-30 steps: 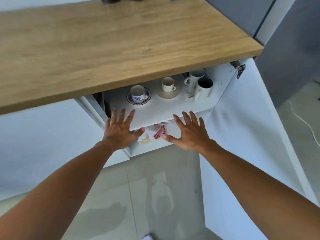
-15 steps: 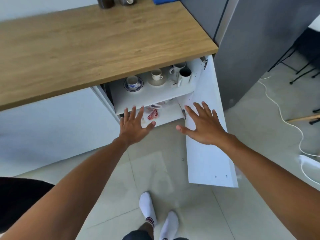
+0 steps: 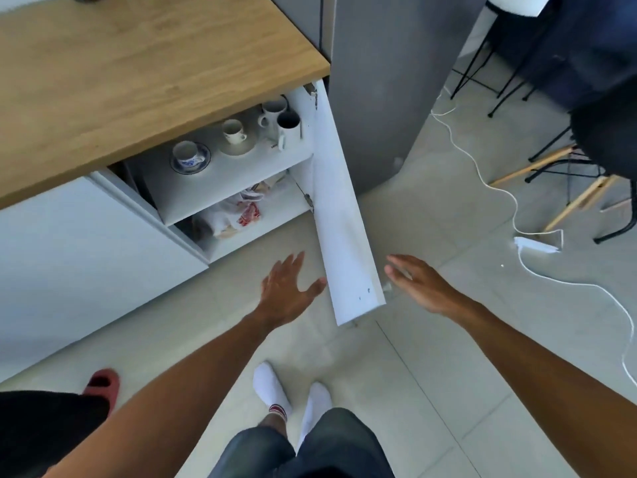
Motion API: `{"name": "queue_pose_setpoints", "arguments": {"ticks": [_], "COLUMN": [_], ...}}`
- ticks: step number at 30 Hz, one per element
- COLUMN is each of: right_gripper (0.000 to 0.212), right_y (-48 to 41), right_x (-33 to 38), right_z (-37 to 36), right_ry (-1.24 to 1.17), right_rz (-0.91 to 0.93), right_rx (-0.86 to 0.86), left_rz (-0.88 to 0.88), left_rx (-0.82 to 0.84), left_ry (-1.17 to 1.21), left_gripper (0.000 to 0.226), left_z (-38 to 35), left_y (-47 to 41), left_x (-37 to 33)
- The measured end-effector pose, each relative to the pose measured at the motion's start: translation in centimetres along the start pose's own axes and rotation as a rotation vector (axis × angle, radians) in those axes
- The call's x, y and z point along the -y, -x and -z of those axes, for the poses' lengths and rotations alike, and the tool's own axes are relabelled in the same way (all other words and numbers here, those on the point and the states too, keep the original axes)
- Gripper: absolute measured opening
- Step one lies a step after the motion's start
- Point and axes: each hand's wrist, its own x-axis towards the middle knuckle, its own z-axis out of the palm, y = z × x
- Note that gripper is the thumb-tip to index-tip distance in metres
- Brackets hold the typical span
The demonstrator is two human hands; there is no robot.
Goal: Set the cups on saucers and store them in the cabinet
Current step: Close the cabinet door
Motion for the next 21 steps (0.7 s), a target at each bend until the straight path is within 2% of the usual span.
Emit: {"name": "queue_pose_setpoints", "arguments": {"ticks": [2, 4, 11, 16, 21], "right_gripper": [0.057, 0.049, 0.034, 0.031, 0.029], "right_y": [0.6, 0.9, 0.2, -0.5, -1.6], "right_x": [-1.1, -2.0, -3.0, -2.5, -0.3], "right_z": [-0.5, -0.8, -2.3, -3.0, -4.8], "right_ry": [-0.143, -0.175, -0.154, -0.168, -0.174], "right_rz": [-0.034, -0.028, 0.049, 0.083, 0.140], "right_rx": [0.050, 0.053, -0.002, 0.005, 0.078], "left_rz": [-0.083, -0.142, -0.087, -0.026, 0.003], "left_rx": [0.038, 0.093, 0.142, 0.189, 0.119], "left_ry": [0.111, 0.224, 0.427, 0.537, 0.545], "left_gripper": [0.091, 0.083, 0.074, 0.083, 0.092], "left_z": [-1.9, -3.6, -7.8, -8.9, -8.1], "left_y": [1.0, 2.1, 4.3, 5.1, 5.9], "left_x": [-2.3, -4.6, -7.2, -6.5, -3.7]}}
